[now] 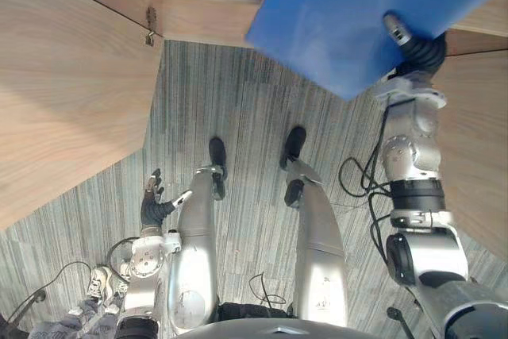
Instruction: Walk over to the cabinet, pick up the folder, carry it to the office cabinet, place the folder inside the office cabinet, then close the office cabinet door
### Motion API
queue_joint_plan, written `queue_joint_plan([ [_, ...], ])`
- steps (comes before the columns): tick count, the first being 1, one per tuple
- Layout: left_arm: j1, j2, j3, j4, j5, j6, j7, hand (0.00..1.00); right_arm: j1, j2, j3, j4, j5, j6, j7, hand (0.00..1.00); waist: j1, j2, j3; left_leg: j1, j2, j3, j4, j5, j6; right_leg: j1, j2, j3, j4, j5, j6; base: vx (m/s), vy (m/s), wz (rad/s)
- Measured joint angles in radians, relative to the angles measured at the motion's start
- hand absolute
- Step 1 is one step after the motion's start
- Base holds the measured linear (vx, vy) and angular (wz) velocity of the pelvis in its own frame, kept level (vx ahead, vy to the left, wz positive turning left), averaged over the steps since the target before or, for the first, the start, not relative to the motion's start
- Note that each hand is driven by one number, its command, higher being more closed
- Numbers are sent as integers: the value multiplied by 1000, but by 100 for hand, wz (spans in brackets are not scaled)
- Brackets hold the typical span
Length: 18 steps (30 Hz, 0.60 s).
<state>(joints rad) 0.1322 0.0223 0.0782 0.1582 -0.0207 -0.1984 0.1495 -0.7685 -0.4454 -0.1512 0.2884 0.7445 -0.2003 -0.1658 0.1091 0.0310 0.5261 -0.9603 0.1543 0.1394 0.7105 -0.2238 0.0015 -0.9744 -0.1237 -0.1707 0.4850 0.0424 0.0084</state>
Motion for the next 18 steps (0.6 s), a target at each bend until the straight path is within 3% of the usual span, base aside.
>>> queue_joint_plan([
  [10, -108, -25, 6, 168, -49, 23, 42, 0, -263, 5, -68, 134, 228, -40, -109, 100, -9, 3, -3, -1, -24, -4, -38, 32, -3, -6, -24, -14, 1, 0, -1, 17, 6, 9],
  [18, -118, -27, -7, 207, -89, 23, 61, 0, -305, 2, -108, 197, 361, -59, -184, 100, -15, 12, -31, 5, -35, -12, -73, 56, -2, 7, -35, -37, -15, 1, -3, 20, 0, 10],
])
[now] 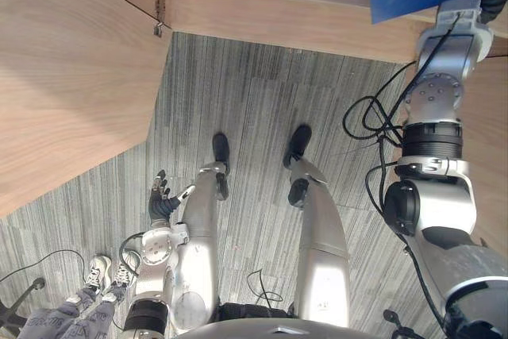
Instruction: Walk over to the cabinet, pick up the folder, carry it to the office cabinet, place the folder inside the office cabinet, then close the office cabinet door
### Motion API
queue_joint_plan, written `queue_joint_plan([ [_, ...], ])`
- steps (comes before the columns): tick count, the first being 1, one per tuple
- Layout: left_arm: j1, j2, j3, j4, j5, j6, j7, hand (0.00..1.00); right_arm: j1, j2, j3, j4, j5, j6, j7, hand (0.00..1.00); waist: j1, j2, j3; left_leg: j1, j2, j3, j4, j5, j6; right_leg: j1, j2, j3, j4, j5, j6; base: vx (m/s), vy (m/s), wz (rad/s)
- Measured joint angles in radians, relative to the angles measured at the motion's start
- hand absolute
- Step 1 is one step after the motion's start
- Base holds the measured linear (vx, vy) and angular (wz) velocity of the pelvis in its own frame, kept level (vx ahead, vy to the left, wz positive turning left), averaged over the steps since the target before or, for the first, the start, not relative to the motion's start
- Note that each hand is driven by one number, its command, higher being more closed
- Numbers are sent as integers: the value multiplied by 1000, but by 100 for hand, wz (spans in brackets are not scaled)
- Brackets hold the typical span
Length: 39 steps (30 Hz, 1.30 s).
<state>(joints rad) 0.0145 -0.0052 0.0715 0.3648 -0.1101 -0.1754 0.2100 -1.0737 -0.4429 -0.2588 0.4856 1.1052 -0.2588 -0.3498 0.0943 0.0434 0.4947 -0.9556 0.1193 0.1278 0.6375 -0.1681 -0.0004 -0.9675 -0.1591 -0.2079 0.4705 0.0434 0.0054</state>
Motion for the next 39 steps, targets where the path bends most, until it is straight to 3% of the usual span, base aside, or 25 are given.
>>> queue_joint_plan([
  [3, -2, -1, -15, 23, -8, 1, 5, 0, -16, -1, 0, 80, 38, 0, -10, 100, 2, 2, -48, -11, 0, -2, -25, 10, -7, -12, -1, -9, -11, -2, -5, 52, -8, 8],
  [10, -28, -5, -55, 24, -43, 1, 17, 0, -113, -21, 11, 214, 89, 7, -54, 100, -2, 3, -48, -14, -1, -17, -51, 33, -25, -15, -1, -34, -16, -8, -14, 66, -14, 9],
  [11, -28, -5, -55, 24, -44, 2, 26, 0, -129, -22, 21, 231, 94, 9, -55, 0, -5, 3, -48, -15, -1, -18, -56, 33, -25, -15, -1, -34, -16, -8, -14, 52, -8, 3],
  [21, -63, -4, -55, 23, -63, 13, 48, 0, -168, -35, 51, 248, 108, 19, -115, 0, -9, 3, -48, -21, -7, -23, -74, 51, -25, -18, -11, -48, -15, -8, -16, 35, 1, 6],
  [39, -63, -6, -75, 2, -83, 16, 48, 0, -194, -31, 71, 248, 106, 13, -117, 0, -15, 3, -48, -11, -8, -22, -98, 71, -29, -13, -12, -54, -22, -1, -24, 42, -2, 1],
])
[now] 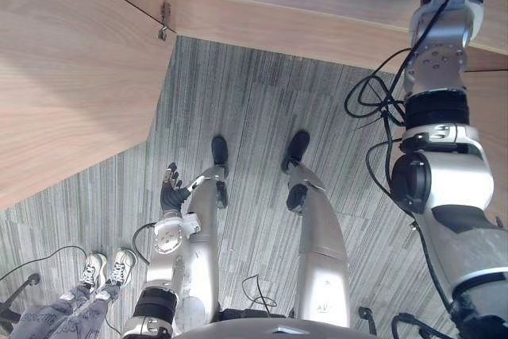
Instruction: Walk over to the cabinet, pick up the folder, carry it to the office cabinet, place the folder inside the office cabinet, then close the office cabinet door
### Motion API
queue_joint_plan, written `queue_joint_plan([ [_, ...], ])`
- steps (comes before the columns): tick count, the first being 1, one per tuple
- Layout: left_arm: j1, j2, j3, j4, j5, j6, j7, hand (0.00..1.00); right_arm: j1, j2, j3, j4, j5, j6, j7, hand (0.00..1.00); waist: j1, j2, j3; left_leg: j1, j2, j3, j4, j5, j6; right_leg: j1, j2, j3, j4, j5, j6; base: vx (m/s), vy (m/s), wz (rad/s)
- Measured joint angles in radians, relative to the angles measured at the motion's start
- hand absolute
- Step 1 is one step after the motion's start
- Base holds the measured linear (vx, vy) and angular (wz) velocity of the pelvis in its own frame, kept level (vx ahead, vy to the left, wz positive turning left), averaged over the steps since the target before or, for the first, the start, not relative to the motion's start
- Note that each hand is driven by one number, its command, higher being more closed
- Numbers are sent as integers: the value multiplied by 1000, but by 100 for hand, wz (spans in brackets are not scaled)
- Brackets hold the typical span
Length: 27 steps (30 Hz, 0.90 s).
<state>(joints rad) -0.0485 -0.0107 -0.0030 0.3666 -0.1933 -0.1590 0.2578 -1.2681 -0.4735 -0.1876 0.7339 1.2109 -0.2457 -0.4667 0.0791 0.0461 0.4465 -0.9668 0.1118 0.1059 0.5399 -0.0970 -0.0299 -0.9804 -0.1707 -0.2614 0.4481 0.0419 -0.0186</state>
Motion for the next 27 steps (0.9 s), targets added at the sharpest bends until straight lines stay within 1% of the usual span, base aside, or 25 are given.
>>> queue_joint_plan([
  [5, 0, 0, 0, -1, 0, 0, 0, 0, 0, 11, -3, 0, 0, -14, 0, 0, -2, 0, 0, 3, 0, 1, 0, 0, 0, 2, 0, 1, 0, 0, 0, 35, 1, 0],
  [12, 0, 0, 1, -4, -1, 0, 0, 0, 8, 17, -3, -14, 0, -14, 4, 0, -3, 0, 0, 3, 1, 1, 1, 0, 0, 3, 1, 1, 0, 0, 0, 36, 1, 0],
  [14, 0, 0, 1, -6, -1, 1, 0, 0, 33, 25, -3, -54, -2, -14, 4, 0, -4, 0, 0, 5, 1, 1, 1, 0, 0, 5, 1, 1, 0, 0, 0, 0, 0, 0],
  [15, 0, 0, 1, -7, -1, 1, 0, 0, 59, 34, -2, -99, -6, -15, 6, 0, -4, 0, 0, 6, 2, 1, 1, 0, 0, 6, 2, 1, -1, 0, 0, 0, 0, 0],
  [17, -1, 1, 2, -29, -1, 9, 0, 0, 136, 57, 20, -209, -56, -15, 8, 0, -7, 0, 0, 7, 2, 2, 1, -1, 0, 8, 2, 1, -2, 0, 0, 0, 0, 0],
  [18, -2, 2, 2, -34, 0, 10, 0, 0, 153, 67, 25, -233, -71, -16, 9, 0, -9, 0, 0, 7, 2, 2, 1, -1, 0, 8, 2, 1, -2, 0, 0, 0, 0, 0],
  [20, -23, 6, 7, -38, 0, 22, 0, 0, 195, 116, 59, -293, -102, -20, 11, 0, -20, 0, 0, 8, 3, 4, 2, -1, 1, 8, 3, 3, -4, 1, 0, 0, 0, 0],
  [23, -62, 9, 7, -38, 2, 31, 0, 0, 201, 165, 90, -295, -119, -19, 36, 0, -23, 0, 0, 8, 9, 8, 6, -1, 0, 7, 9, 6, -7, 6, -3, 0, 0, -7],
  [27, -79, 10, 13, -39, 3, 31, 0, 0, 190, 196, 97, -294, -119, -18, 51, 0, -21, 0, 0, 8, 15, 9, 7, -2, 0, 5, 16, 7, -7, 7, -6, 0, 0, -5],
])
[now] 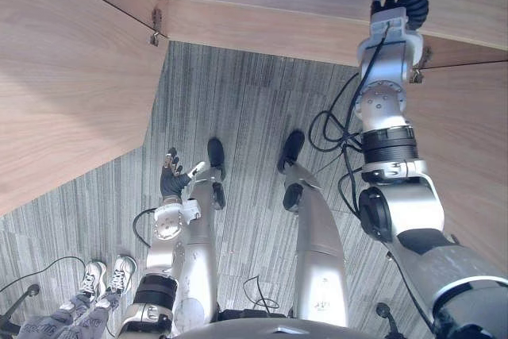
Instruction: Walk over to the cabinet, pick up the folder, carry it to the office cabinet, place the folder inside the office cabinet, then close the office cabinet door
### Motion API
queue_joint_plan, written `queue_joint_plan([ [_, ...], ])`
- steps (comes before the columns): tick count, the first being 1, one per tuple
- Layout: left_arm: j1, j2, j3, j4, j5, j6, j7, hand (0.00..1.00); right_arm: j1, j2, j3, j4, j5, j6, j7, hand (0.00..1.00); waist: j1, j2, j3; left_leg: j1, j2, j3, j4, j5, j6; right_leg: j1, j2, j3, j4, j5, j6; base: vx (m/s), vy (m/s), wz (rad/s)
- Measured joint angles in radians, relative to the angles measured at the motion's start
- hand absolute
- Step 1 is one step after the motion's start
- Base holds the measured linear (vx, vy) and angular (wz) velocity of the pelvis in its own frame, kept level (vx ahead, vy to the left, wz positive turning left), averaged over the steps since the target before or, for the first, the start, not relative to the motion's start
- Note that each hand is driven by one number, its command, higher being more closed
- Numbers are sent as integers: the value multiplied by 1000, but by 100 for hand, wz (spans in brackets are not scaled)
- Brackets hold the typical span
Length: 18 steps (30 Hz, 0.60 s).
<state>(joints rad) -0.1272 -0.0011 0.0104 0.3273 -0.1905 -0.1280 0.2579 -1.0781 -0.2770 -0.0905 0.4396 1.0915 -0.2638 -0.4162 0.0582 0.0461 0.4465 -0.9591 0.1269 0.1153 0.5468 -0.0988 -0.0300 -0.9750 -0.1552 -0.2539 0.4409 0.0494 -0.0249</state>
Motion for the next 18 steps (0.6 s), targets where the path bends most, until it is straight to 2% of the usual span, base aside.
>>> queue_joint_plan([
  [3, 1, 0, 24, 0, -1, 1, 0, 0, -41, 14, -3, 18, 5, 3, 1, 0, -1, 0, 0, 0, 1, 4, -7, 3, -1, -5, 1, 3, 0, 1, -2, 0, 0, -1],
  [9, 30, 9, 27, -1, -3, -2, -2, 0, -179, 5, -11, 158, 57, 6, 25, 0, 2, 0, 0, 1, -2, -1, -16, 10, -5, -5, 0, -2, -1, 1, -3, 2, 0, 3],
  [13, 71, 12, 23, -2, -4, -7, -4, 0, -244, -80, 2, 268, 84, 27, 38, 0, 22, 0, 0, 16, -22, -9, -70, 43, -10, -4, -17, -12, -2, -1, -6, 35, -1, 19],
  [18, 112, 21, 5, -2, -4, -24, -5, 0, -266, -148, 44, 320, 90, 49, 45, 0, 22, 0, 0, 20, -33, -16, -91, 59, -9, 0, -30, -24, -1, -1, -6, 30, 2, 12],
])
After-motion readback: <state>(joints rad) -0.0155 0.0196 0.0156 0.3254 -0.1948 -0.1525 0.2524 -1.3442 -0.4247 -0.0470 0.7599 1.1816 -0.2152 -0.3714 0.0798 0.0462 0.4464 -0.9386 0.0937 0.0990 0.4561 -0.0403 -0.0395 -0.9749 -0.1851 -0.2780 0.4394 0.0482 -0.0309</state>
